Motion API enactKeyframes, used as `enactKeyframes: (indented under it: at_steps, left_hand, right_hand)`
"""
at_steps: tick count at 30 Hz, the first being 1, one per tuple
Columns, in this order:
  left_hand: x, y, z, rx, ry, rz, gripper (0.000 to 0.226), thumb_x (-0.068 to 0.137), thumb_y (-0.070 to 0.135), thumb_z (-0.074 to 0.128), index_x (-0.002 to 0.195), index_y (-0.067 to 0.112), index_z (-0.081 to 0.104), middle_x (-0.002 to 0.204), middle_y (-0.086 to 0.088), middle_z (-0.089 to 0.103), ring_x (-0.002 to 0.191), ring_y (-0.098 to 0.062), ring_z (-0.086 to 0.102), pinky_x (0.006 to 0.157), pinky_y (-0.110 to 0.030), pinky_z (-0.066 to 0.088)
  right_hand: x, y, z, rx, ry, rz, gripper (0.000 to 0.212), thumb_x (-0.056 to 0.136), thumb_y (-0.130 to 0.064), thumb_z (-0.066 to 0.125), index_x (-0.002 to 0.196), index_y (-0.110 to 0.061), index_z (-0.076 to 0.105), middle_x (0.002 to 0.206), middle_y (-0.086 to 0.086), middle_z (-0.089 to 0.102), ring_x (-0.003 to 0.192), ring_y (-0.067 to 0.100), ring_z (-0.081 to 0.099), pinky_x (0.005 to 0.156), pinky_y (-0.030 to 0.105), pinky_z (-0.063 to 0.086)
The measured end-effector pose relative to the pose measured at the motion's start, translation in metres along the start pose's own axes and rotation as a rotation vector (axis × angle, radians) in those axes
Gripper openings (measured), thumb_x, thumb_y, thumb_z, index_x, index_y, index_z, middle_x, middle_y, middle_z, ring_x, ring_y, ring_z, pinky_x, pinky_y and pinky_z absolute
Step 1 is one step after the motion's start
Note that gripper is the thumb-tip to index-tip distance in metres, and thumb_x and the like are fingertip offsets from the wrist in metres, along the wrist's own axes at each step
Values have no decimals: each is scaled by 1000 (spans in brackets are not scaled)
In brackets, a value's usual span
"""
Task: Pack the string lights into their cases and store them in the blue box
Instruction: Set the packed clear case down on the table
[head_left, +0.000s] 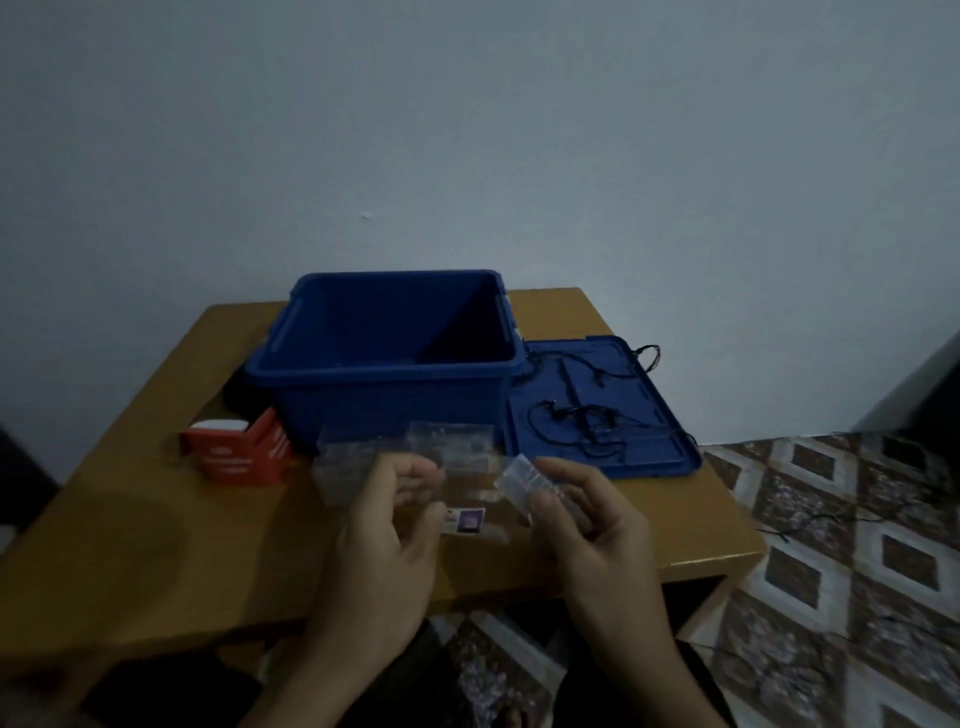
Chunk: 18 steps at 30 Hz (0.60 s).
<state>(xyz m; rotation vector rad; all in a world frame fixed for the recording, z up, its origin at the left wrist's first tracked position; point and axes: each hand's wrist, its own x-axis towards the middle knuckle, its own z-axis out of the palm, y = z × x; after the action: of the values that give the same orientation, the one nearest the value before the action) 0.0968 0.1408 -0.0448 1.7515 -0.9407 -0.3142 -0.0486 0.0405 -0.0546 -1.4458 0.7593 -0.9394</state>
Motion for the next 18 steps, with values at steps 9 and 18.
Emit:
enactKeyframes:
  at_steps: [9, 18]
  left_hand:
    - [4, -44, -15, 38, -100, 152, 42, 96, 8, 60, 131, 32, 59, 109, 17, 62, 110, -5, 60, 89, -16, 50]
    - [4, -56, -19, -49, -208, 94, 37, 96, 32, 58, 134, 34, 57, 122, 18, 66, 119, -4, 58, 98, -31, 50]
  right_hand:
    - [9, -2, 6, -299, -89, -145, 17, 96, -27, 65, 109, -37, 68, 93, -10, 73, 85, 11, 70, 70, 41, 61]
    - [37, -7, 20, -724, -262, -526, 25, 98, -27, 64, 121, -37, 65, 103, -19, 66, 95, 2, 49, 71, 20, 36]
